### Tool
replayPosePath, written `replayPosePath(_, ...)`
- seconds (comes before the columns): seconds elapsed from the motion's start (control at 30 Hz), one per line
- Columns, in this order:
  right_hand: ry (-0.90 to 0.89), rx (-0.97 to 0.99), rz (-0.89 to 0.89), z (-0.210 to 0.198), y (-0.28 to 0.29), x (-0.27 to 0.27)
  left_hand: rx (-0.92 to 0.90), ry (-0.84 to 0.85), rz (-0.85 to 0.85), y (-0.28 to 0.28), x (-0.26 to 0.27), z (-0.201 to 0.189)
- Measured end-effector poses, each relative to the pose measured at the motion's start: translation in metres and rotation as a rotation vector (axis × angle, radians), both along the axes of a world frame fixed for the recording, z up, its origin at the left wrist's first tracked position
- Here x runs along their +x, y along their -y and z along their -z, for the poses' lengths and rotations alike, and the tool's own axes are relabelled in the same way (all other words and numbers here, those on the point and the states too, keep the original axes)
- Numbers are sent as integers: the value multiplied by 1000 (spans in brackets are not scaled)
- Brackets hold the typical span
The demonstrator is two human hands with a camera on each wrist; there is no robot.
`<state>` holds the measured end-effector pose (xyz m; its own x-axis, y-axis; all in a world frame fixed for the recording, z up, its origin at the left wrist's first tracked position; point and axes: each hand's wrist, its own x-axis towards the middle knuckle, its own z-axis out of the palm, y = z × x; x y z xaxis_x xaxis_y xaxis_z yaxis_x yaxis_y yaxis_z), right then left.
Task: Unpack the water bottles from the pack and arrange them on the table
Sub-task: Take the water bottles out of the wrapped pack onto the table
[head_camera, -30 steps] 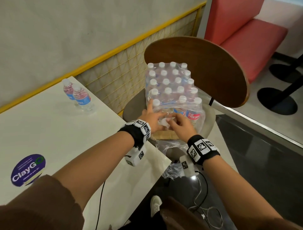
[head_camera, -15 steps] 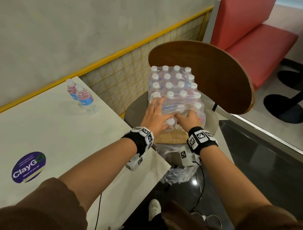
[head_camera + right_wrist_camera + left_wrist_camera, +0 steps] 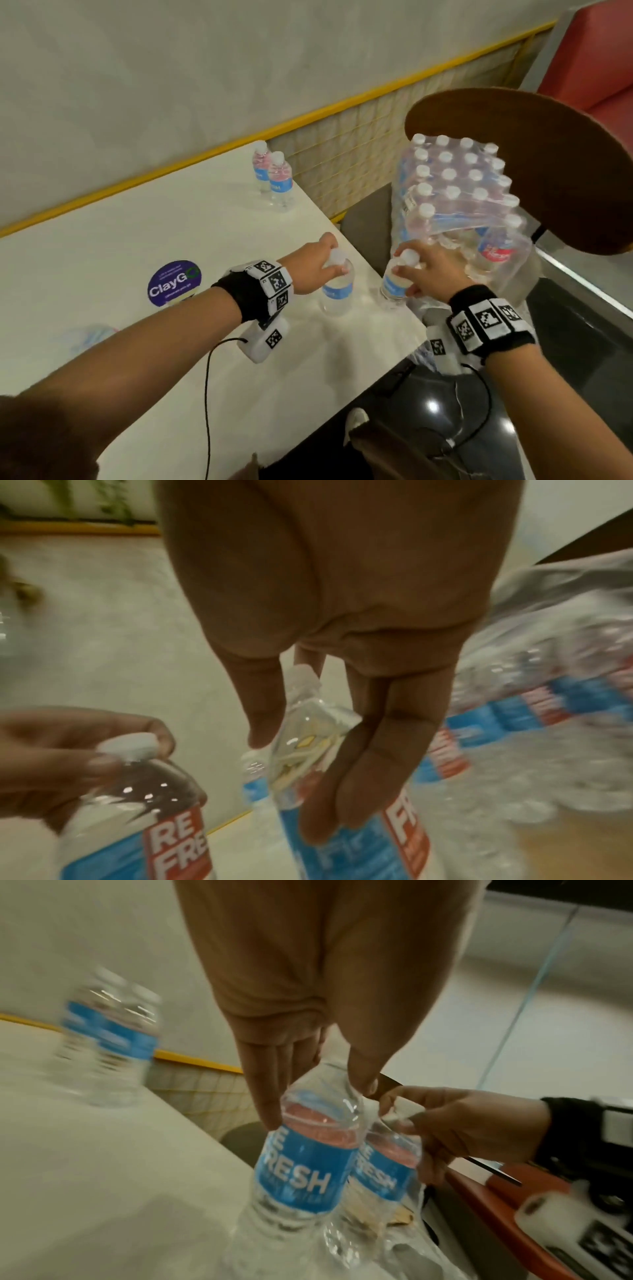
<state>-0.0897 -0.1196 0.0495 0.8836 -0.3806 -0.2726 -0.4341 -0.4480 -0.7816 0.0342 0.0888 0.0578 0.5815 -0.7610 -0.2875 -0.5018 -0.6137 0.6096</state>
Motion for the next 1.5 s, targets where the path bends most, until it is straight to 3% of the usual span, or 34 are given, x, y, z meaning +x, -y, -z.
replayPosePath(0.23, -101, -1, -405, -10, -147, 23, 265, 58, -136, -129, 34, -13)
replayPosePath(0.4, -153, 19, -595, 3, -236, 28, 404, 89, -128, -187, 40, -13)
replayPosePath(0.63, -182, 58, -687, 10, -319, 29, 606, 55, 23, -224, 46, -19)
replayPosePath(0.9, -81, 96, -697, 7, -371, 36, 606, 56, 68, -230, 41, -20)
replayPosePath(1.03, -47, 15, -710, 12, -363, 32, 639, 38, 76, -226, 41, -20)
replayPosePath(1.17, -137, -24, -655, 15, -315, 24, 613, 213, 98, -194, 41, -31)
replayPosePath(1.33, -278, 10, -447, 18, -216, 13, 410, 246, 162, -101, 32, -35)
replayPosePath(1.5, -307, 137, -142, 19, -107, -4, 224, 210, 284, 19, 5, -13)
